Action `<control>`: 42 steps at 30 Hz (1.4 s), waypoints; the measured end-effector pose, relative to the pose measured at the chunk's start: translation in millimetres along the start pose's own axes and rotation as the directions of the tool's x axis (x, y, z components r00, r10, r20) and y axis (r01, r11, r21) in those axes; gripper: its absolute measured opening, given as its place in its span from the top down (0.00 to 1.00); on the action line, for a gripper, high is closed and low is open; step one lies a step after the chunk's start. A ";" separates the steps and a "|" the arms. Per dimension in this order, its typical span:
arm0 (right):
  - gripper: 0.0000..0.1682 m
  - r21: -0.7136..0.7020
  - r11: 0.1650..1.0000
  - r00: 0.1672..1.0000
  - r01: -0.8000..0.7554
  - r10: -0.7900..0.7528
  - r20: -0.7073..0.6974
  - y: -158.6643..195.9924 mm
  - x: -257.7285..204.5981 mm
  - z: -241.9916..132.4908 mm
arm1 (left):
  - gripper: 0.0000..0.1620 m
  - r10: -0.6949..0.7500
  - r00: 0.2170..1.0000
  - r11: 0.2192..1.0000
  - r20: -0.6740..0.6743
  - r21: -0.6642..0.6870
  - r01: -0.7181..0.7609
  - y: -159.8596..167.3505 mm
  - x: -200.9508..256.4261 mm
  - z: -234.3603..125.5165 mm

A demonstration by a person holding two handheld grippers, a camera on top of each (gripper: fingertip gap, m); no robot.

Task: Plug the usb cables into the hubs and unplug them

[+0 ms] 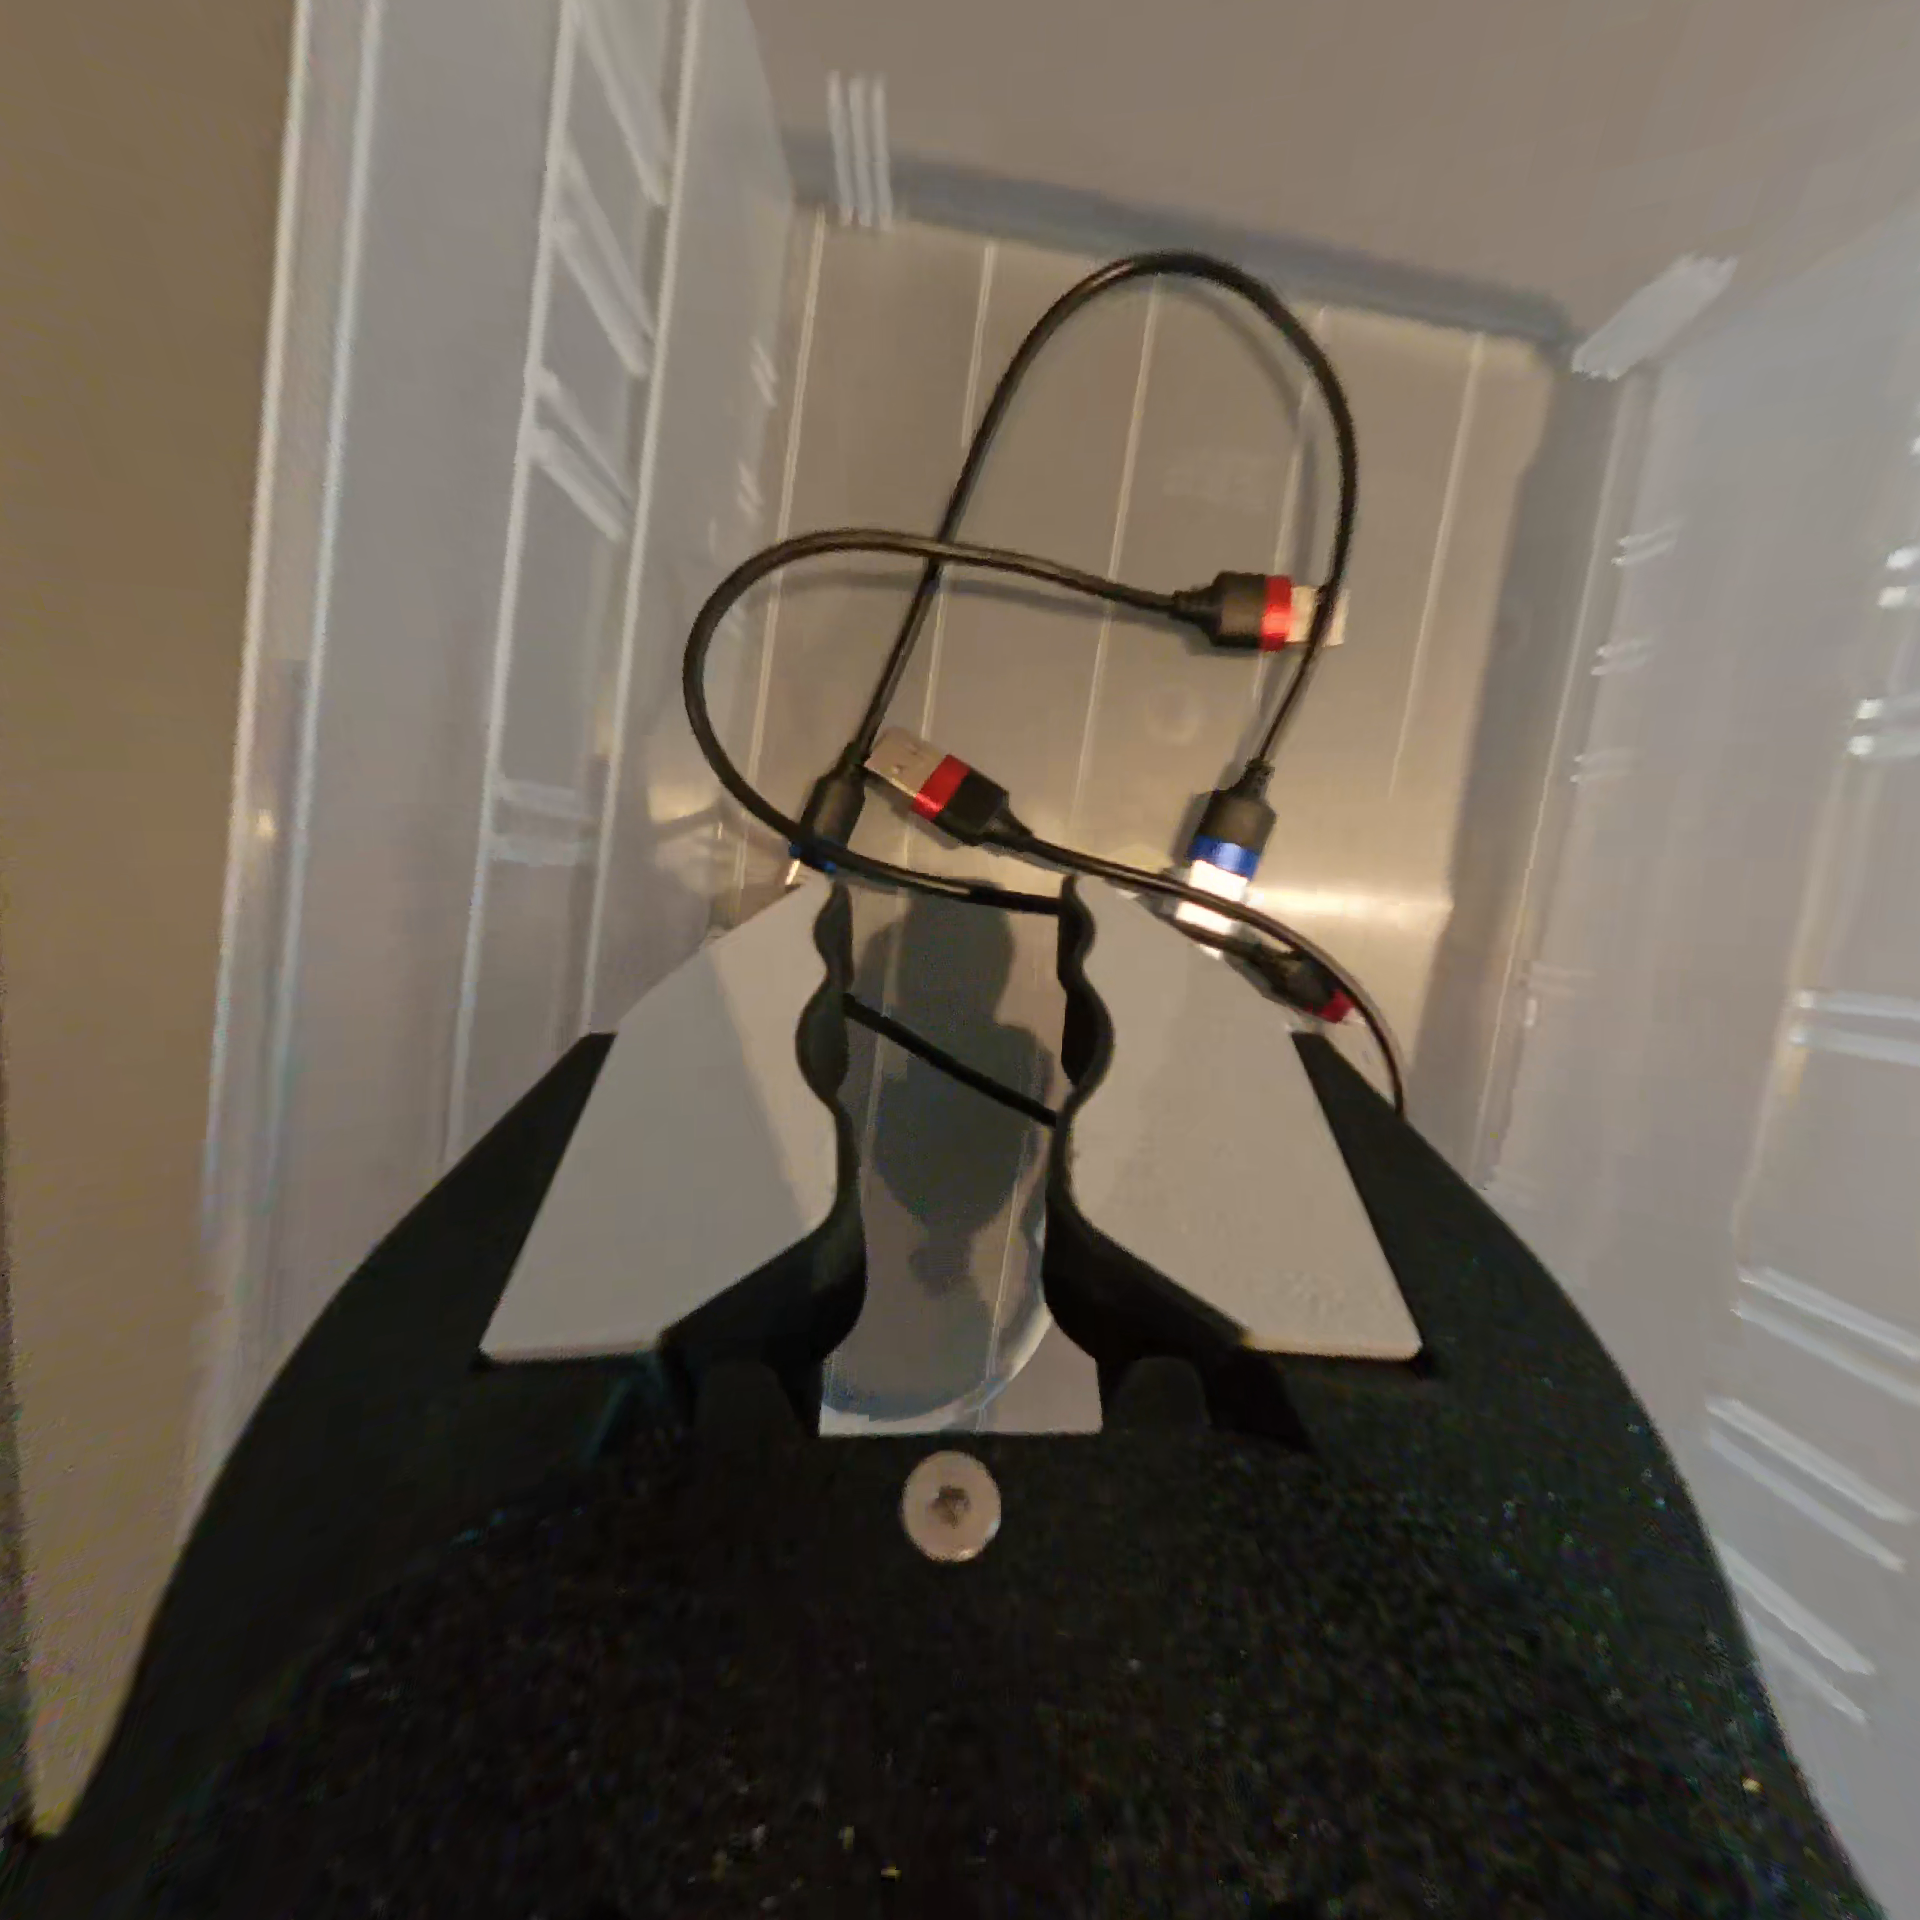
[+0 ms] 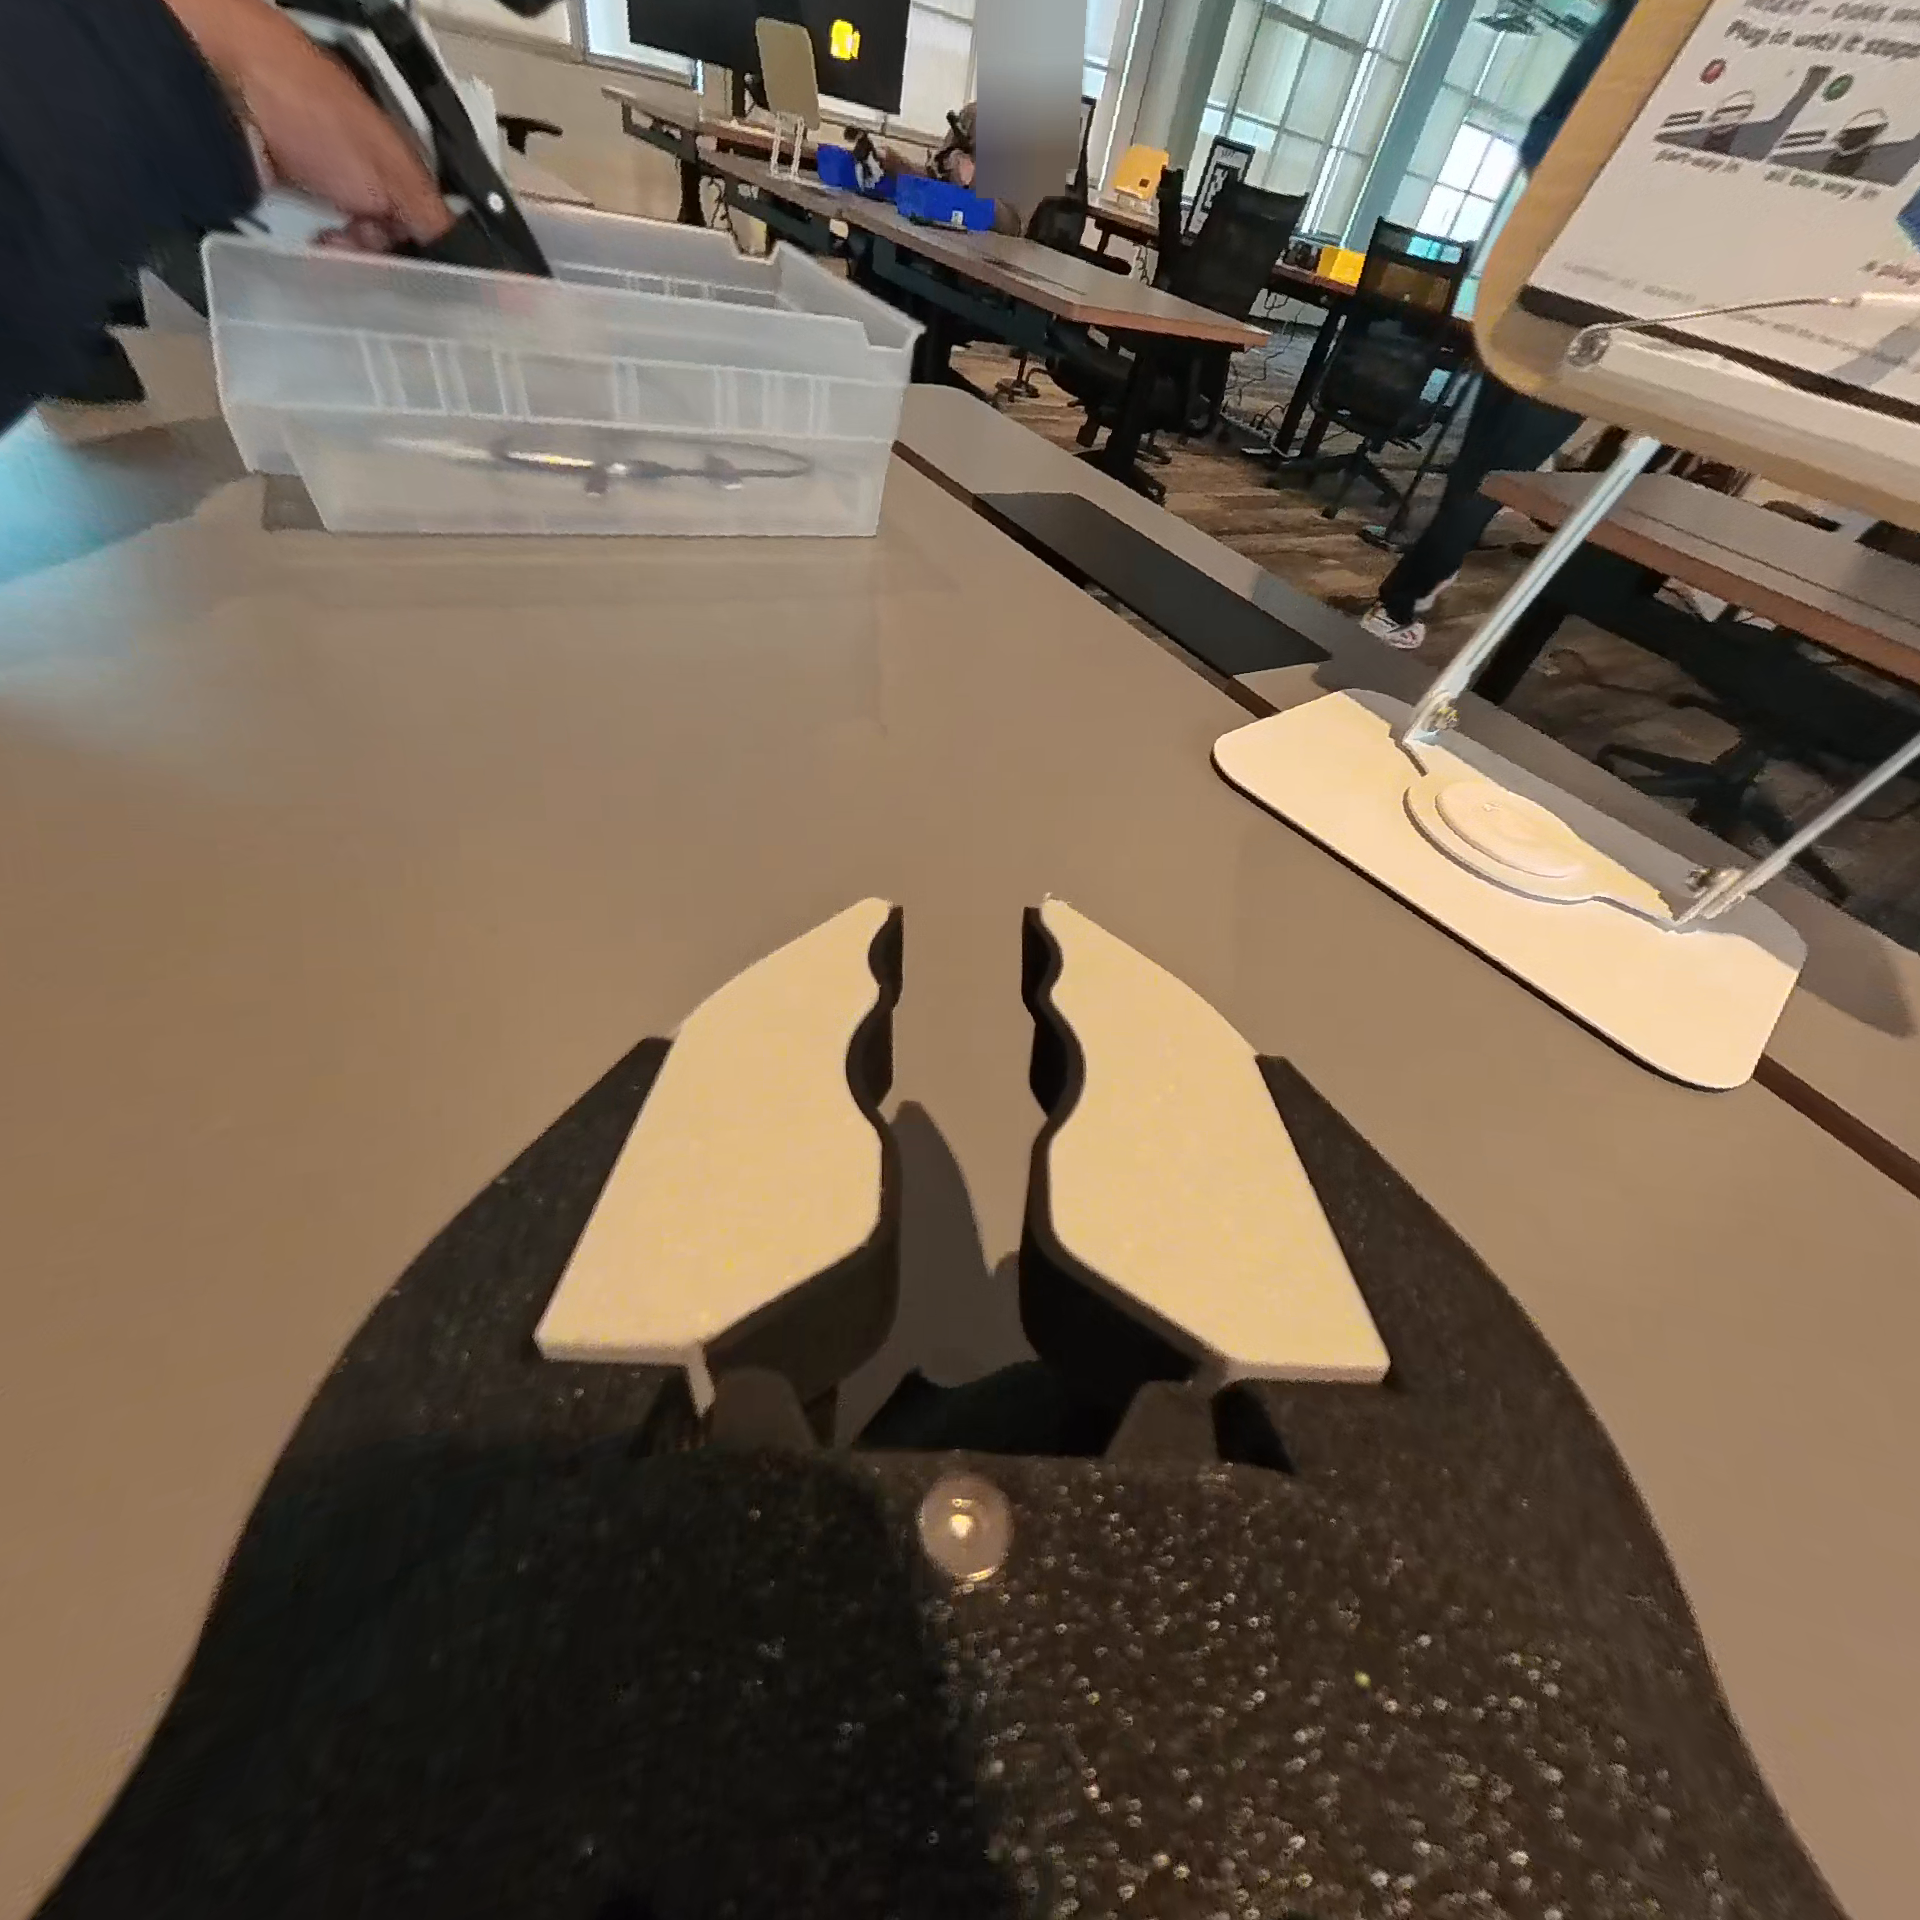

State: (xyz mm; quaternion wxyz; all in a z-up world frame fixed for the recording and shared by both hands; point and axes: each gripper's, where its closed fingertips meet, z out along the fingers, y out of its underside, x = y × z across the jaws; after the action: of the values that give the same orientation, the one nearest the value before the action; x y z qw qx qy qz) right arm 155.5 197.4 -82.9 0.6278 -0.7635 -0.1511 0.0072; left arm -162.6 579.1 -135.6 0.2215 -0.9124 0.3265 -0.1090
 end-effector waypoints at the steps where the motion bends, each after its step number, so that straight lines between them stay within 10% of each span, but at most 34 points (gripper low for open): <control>1: 0.87 -0.007 1.000 1.000 0.015 -0.015 0.003 0.7 -1.9 0.8 | 0.77 -0.014 1.000 1.000 0.006 -0.002 0.014 1.8 -3.5 3.6; 19: 0.87 -0.079 0.976 0.979 0.204 -0.202 0.033 11.1 -23.0 8.2 | 0.98 0.060 0.998 0.958 -0.006 0.282 -0.056 -46.0 12.4 -33.8; 27: 0.87 -0.066 0.980 0.982 0.189 -0.187 0.030 9.2 -21.1 7.0 | 0.98 0.314 0.949 0.694 -0.041 0.692 -0.200 -105.0 79.7 -122.0; 33: 0.82 0.050 0.993 0.994 0.103 -0.105 0.031 -7.6 -13.4 3.3 | 0.98 0.740 0.598 0.466 -0.307 0.876 -0.127 -92.8 222.9 -199.8; 42: 0.65 0.318 0.928 0.977 -0.194 0.155 0.143 -100.9 -16.8 -15.8 | 0.98 0.861 0.082 0.502 -0.502 0.812 -0.296 -12.3 402.0 -167.4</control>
State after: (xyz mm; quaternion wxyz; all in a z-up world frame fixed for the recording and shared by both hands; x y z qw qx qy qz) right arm 120.3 195.1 14.3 0.7339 -0.6562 -0.1153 0.1326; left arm 93.3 273.0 39.1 0.2677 -0.3711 0.6971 -0.5519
